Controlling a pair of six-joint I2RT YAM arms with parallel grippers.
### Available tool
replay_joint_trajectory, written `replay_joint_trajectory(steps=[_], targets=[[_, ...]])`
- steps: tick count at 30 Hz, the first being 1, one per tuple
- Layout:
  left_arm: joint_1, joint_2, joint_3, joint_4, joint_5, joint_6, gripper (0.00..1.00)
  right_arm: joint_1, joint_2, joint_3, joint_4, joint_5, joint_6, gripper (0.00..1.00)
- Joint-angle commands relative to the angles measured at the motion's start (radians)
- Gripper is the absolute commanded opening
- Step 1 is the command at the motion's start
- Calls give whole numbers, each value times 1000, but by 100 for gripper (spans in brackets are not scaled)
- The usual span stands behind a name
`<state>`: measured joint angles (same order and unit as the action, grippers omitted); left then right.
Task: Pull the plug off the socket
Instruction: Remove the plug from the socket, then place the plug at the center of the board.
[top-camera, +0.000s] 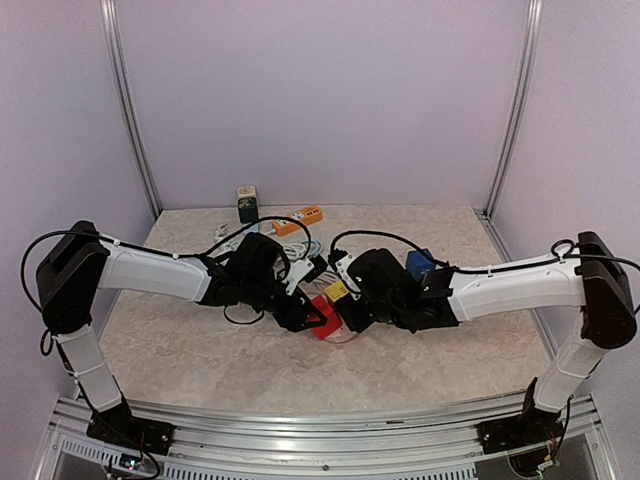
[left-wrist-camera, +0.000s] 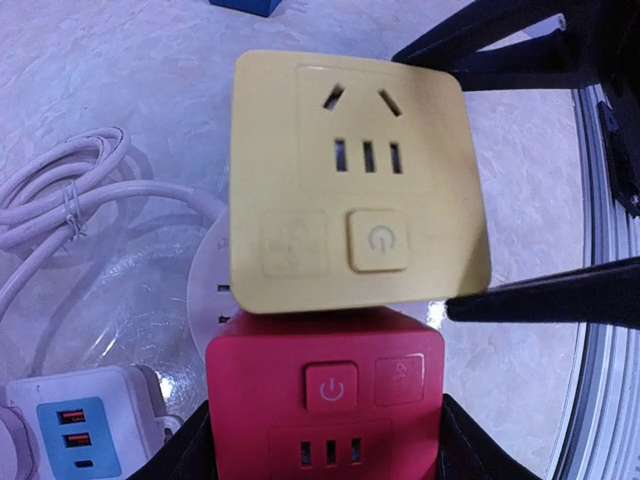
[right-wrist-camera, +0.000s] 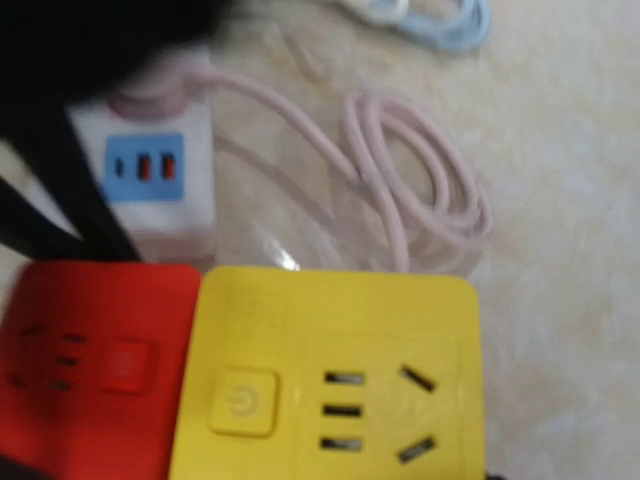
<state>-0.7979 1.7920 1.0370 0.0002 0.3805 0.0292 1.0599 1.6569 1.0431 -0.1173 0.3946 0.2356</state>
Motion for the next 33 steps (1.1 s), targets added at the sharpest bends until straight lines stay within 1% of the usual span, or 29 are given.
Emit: replay_joint_trajectory(steps=[1,5,13,21,28,31,33], targets=[[14,64,-11,-117,-84,-7,14,91,-66,48,150,35,-81,0],[14,64,-11,-118,-83,-7,14,122,-52,47,161,58,-129,0],[15,55,-20,-113,-97,-8,14,122,-30,82,100,149,-82,0],[14,39,-32,-105,-120,-17,14,88,-89,72,56,205,-5,0],[26,2,-65,-86,-126,-24,15,15,-168,51,-35,262,84,0],[27,-15,-71,-80,-119,-23,16,-51,-203,24,-92,259,132,0],[26,-23,-71,-75,-112,-23,16,-119,-228,-4,-130,242,168,0]])
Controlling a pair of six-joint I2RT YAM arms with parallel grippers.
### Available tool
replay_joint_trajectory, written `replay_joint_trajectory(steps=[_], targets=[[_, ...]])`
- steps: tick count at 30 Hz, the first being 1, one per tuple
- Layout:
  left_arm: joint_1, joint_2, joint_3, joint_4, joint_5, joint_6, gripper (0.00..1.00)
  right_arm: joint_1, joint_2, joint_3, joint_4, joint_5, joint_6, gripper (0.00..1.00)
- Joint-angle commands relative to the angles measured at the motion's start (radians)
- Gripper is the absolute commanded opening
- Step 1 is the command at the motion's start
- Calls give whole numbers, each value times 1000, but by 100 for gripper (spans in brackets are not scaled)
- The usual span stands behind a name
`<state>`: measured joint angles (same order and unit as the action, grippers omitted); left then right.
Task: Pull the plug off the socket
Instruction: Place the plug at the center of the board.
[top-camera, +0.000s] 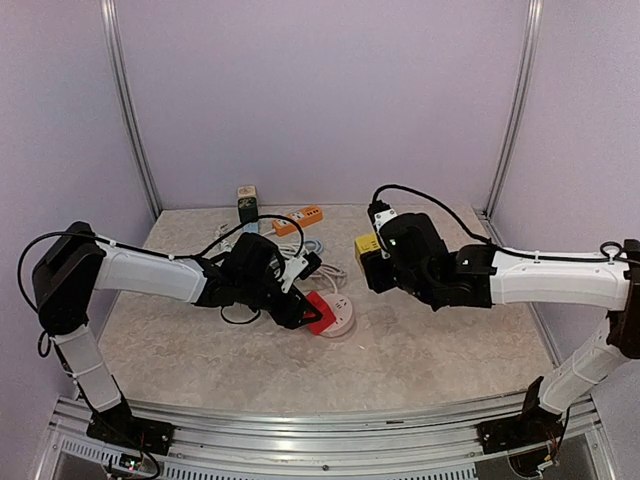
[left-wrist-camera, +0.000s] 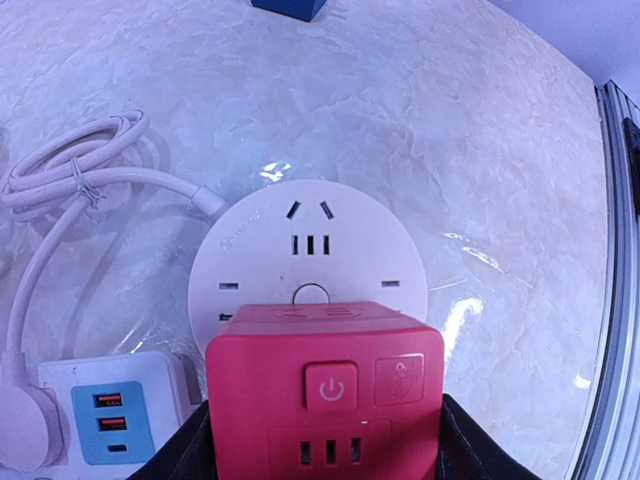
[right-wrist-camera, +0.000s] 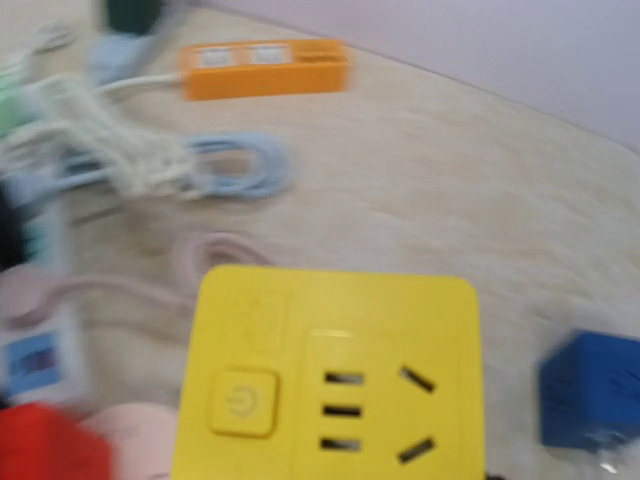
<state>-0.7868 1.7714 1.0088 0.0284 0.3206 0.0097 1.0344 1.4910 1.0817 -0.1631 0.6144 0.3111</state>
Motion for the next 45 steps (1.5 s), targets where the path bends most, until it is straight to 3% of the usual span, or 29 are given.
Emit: replay_joint_trajectory(steps=[1,14,22,32,41,45], targets=[[14,-6,-42,-101,-50,-4,16,-129,-74,-60,-102,-4,115,0],[6,-6,-36,-105,-45,-33,16,-479,-200,-247,-153,-306,214,0],[-2,-6,-38,-103,-49,-48,18,-554,-136,-244,-130,-330,178,0],[-5,-3,-38,-106,-49,-53,19,-556,-61,-220,-165,-288,162,0],[-5,1,-31,-111,-50,-58,19,-555,-20,-211,-177,-269,154,20],[-5,0,-29,-114,-48,-61,19,-556,-18,-215,-175,-267,155,34]])
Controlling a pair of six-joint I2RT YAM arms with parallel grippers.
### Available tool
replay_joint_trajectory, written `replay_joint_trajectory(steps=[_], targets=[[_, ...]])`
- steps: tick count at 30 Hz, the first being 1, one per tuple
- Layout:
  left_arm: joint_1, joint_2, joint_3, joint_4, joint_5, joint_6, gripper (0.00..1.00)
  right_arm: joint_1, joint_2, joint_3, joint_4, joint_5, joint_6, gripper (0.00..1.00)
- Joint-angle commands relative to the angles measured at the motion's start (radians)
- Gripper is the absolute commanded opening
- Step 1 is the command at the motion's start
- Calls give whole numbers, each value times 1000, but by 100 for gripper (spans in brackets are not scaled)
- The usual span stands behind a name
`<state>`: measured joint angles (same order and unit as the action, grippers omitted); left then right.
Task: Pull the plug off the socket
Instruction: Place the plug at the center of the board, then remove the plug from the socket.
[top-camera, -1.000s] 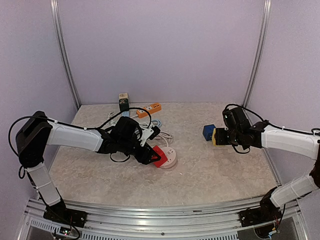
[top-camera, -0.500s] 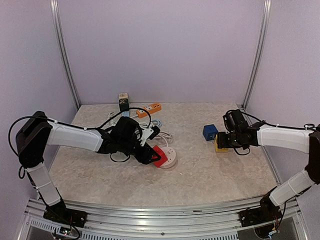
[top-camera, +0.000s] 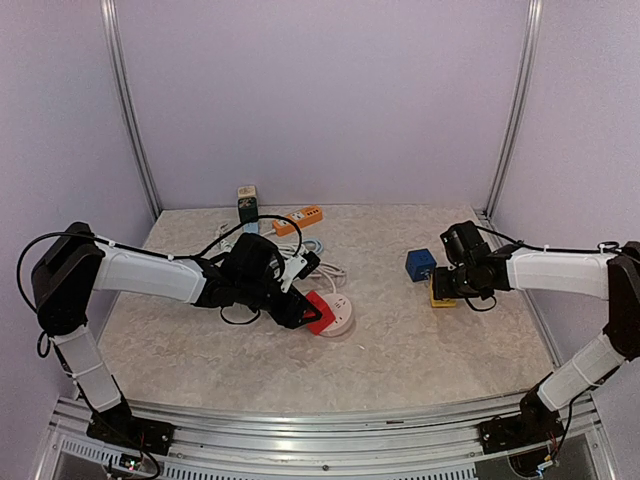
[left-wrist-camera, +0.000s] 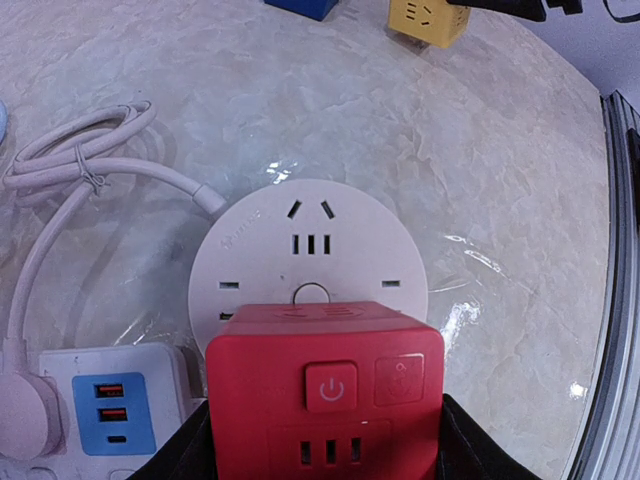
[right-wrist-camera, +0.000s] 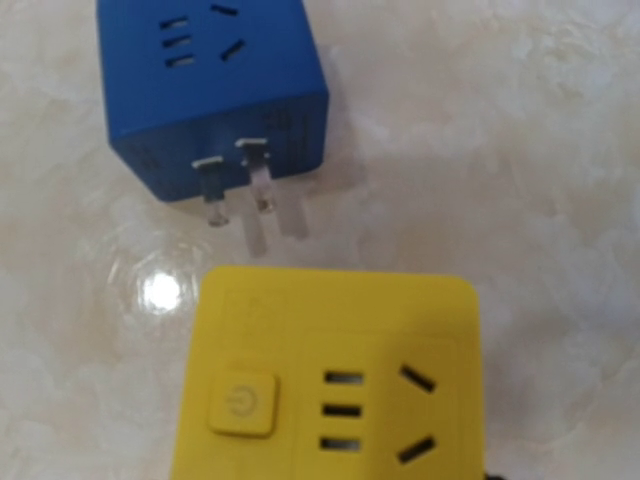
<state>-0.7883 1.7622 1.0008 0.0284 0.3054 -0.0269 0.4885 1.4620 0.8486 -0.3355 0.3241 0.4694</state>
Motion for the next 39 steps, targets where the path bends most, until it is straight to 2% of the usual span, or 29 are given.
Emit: replay_joint_trajectory(steps=[1,11,15,19,24,27,31,37,39], targets=[[-3,9,-21,-114,-34,-25,19,-10,8,18,-2,23,-3,39],[-3,8,-20,-105,-31,-39,23,-10,-22,12,2,32,-11,88],[-3,5,-23,-100,-30,-45,25,-10,-39,14,-4,49,-20,99],[-3,8,-28,-84,-14,-65,26,-9,-78,10,-9,53,-35,100],[-13,12,-31,-48,19,-109,32,18,-177,-9,32,19,-99,100],[-21,5,-38,-10,50,-137,41,65,-226,-10,65,-13,-143,100],[-23,-21,-65,39,69,-166,60,164,-251,1,105,-25,-197,100],[-22,-118,-121,65,30,-187,81,320,-191,54,135,5,-274,100],[-22,-166,-146,77,17,-193,85,359,-160,75,140,8,-288,100]])
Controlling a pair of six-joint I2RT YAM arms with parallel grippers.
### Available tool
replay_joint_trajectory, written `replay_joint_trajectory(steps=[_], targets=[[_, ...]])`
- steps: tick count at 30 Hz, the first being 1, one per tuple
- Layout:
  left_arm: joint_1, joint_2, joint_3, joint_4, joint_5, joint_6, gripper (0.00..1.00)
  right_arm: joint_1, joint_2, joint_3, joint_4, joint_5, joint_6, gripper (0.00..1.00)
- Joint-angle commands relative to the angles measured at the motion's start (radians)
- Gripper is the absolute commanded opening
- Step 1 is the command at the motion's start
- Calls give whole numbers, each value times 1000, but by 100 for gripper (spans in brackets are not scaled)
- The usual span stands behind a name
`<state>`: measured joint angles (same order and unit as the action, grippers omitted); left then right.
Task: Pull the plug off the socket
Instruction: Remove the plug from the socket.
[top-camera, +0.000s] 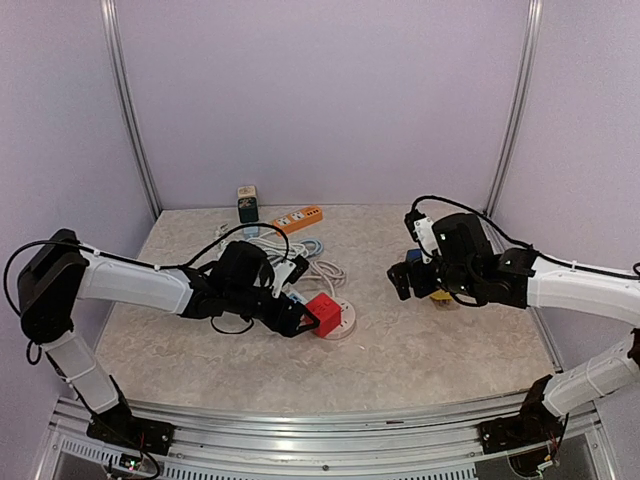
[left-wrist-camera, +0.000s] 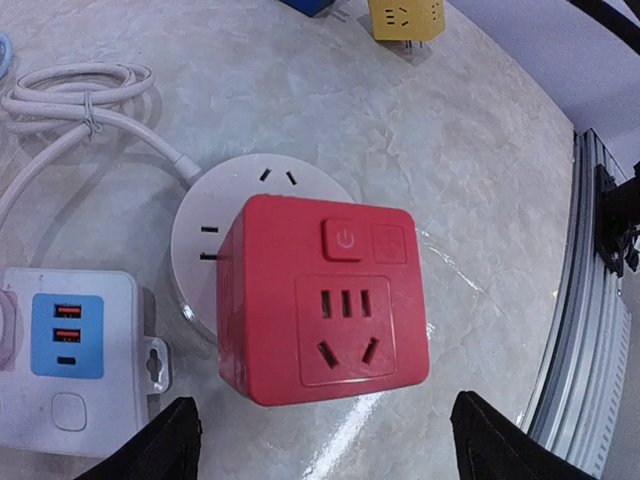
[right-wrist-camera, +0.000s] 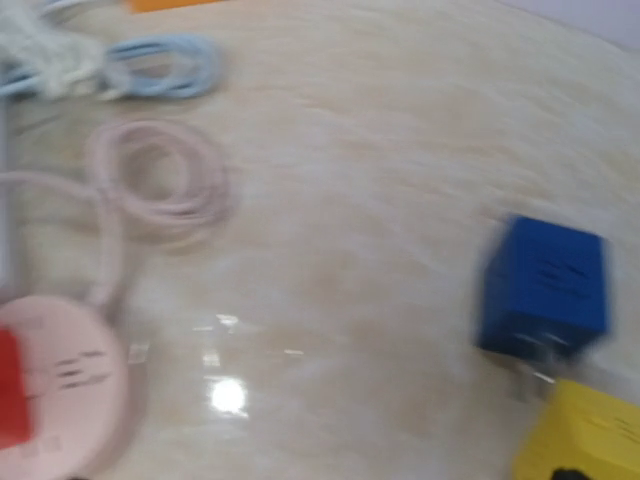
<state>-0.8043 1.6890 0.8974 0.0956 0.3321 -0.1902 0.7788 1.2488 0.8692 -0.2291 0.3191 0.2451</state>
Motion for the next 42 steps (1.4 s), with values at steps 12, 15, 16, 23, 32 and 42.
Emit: replay_joint_trajectory(steps=[12,15,16,23,32,42], targets=[[77,-403,-222,111,-158,-148,99,238,316,224,84,-61,-58,100],[124,-477,-276,158,-160,-205,99,272,379,268,71,-47,-55,100],[138,-508,-294,171,-170,-231,99,279,398,280,66,-42,-49,100],[224,-632,-383,200,-183,-310,99,300,520,374,8,-16,-34,100],[312,-654,-395,141,-143,-372,95,310,638,446,-64,49,-5,100],[367,-609,-370,108,-84,-397,94,309,700,464,-69,38,25,95]])
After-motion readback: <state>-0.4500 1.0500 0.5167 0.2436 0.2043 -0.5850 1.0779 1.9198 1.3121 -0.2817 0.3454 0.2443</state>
